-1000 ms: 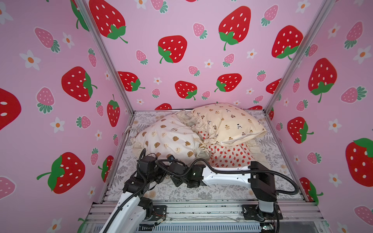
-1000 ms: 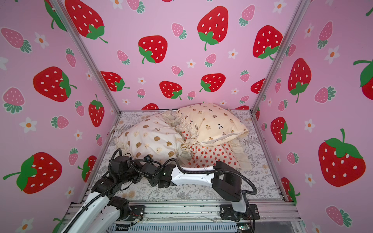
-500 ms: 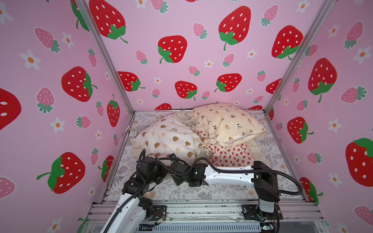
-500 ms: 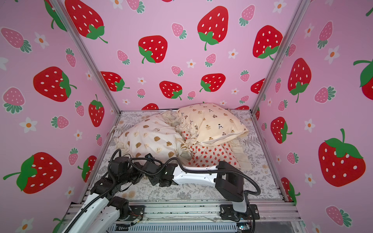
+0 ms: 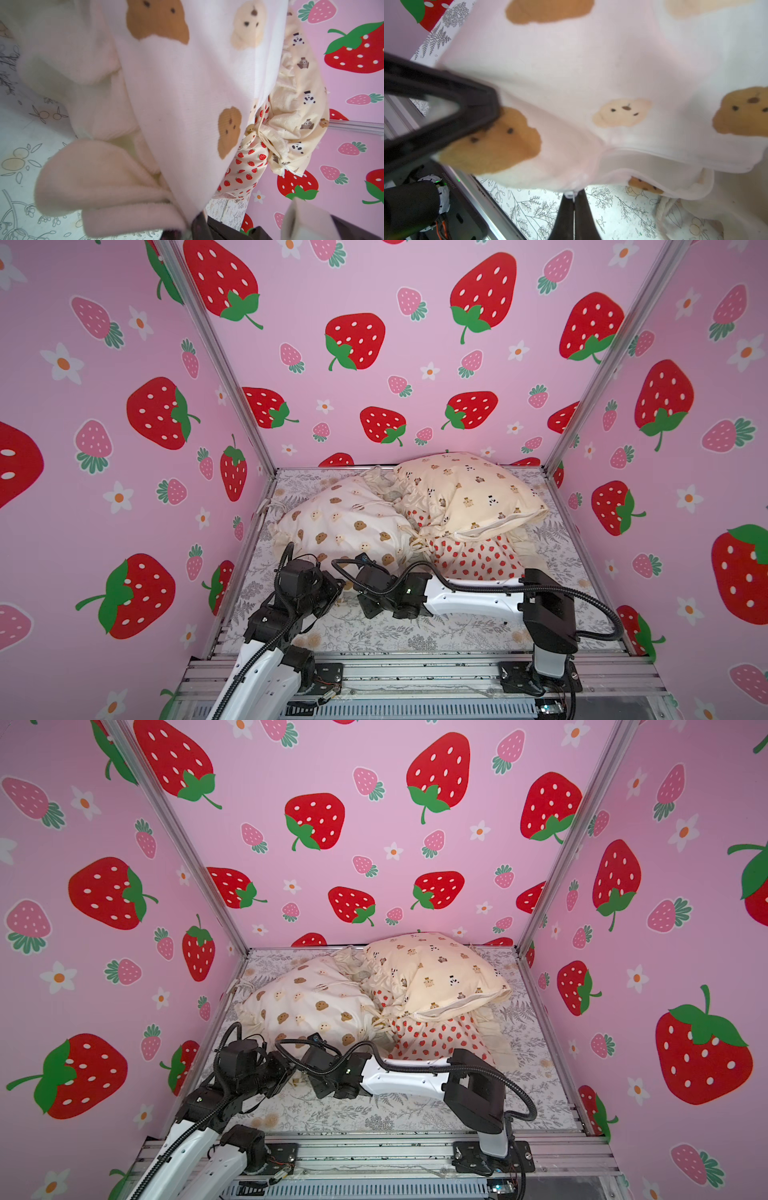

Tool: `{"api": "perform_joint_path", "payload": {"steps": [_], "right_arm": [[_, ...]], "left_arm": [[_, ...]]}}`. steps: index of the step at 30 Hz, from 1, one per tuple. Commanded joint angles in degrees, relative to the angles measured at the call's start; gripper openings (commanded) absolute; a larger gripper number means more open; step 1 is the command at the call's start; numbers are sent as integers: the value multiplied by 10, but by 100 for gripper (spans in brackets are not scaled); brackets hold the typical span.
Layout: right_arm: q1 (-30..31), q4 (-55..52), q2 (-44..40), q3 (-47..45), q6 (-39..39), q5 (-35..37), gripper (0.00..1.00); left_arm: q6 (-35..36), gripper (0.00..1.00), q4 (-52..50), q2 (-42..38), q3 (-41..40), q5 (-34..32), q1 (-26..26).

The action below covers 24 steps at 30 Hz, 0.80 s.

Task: Zip up pillowcases
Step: Zip the zipper on the pillowcase.

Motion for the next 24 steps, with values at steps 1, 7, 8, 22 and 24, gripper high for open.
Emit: {"api": "perform_joint_path", "payload": {"steps": [1,7,8,22,24], "right_arm": [[-8,-17,-22,-12,24,-4,0],[-21,-17,-18,-8,14,-15,0],[-24,-16,-17,-7,11,-15,0],[-70,-5,16,22,-18,-30,0],[-74,-4,18,23,-21,-25,0]], "left_arm": [[23,0,-29,1,35,-11,26],[61,0,-53,9,59,31,101],[72,0,-59,12,64,36,116],[162,0,-76,69,106,122,320],[165,0,-73,73,109,127,342]]}}
